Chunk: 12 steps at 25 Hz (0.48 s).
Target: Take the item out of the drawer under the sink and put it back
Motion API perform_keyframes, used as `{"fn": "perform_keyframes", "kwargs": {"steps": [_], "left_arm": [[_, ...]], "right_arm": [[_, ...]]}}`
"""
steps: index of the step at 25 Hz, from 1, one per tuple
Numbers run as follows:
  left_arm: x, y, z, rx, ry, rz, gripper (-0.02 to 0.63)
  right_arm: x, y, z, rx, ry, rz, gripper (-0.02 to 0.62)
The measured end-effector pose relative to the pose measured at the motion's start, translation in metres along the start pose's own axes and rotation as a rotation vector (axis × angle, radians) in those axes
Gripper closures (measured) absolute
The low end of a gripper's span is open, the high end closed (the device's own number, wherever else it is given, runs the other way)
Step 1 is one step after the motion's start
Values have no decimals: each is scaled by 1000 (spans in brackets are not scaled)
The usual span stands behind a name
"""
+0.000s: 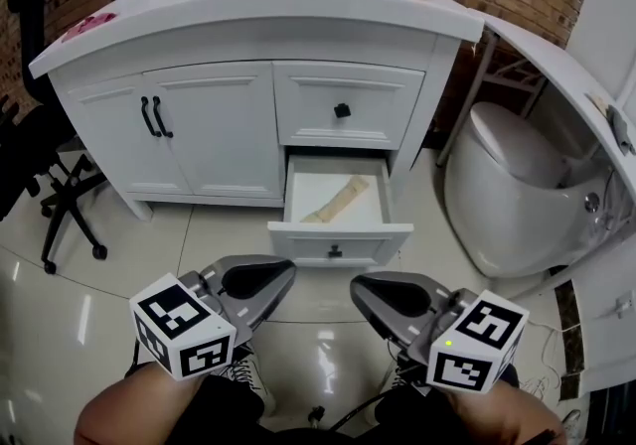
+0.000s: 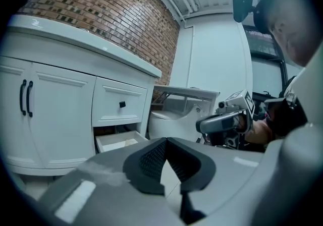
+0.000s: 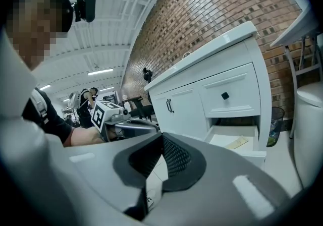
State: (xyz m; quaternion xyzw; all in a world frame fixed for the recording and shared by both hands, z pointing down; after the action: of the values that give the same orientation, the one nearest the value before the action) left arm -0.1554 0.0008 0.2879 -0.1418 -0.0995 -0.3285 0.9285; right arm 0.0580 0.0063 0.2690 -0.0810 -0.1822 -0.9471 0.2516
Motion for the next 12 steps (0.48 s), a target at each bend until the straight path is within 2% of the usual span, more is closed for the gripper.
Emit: {"fn": "perform_keyframes", "kwargs": {"steps": [3,9,12], "left_arm": [[12,-18,-5,27,-2,-12,600],[44,-55,-18,4,19,-19,600],[61,-72,-18,-9,5,-15,600]], "right_arm": [[6,28,-6,3,16,60,592],[15,96,-7,42,14,224,592],[20,123,-5,56,3,265,592]]}}
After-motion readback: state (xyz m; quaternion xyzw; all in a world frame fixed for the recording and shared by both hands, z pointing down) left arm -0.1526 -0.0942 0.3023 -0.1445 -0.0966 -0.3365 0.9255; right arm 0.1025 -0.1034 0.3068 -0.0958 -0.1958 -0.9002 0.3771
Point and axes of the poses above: the fingertips, and each gripper's own axes: x forward along the fingers, y to its right, z out of its underside, the point moved 9 cm from there along -x, backward along the fingers, and after that the axes turned 1 degree about z, right-handed, at the moved point
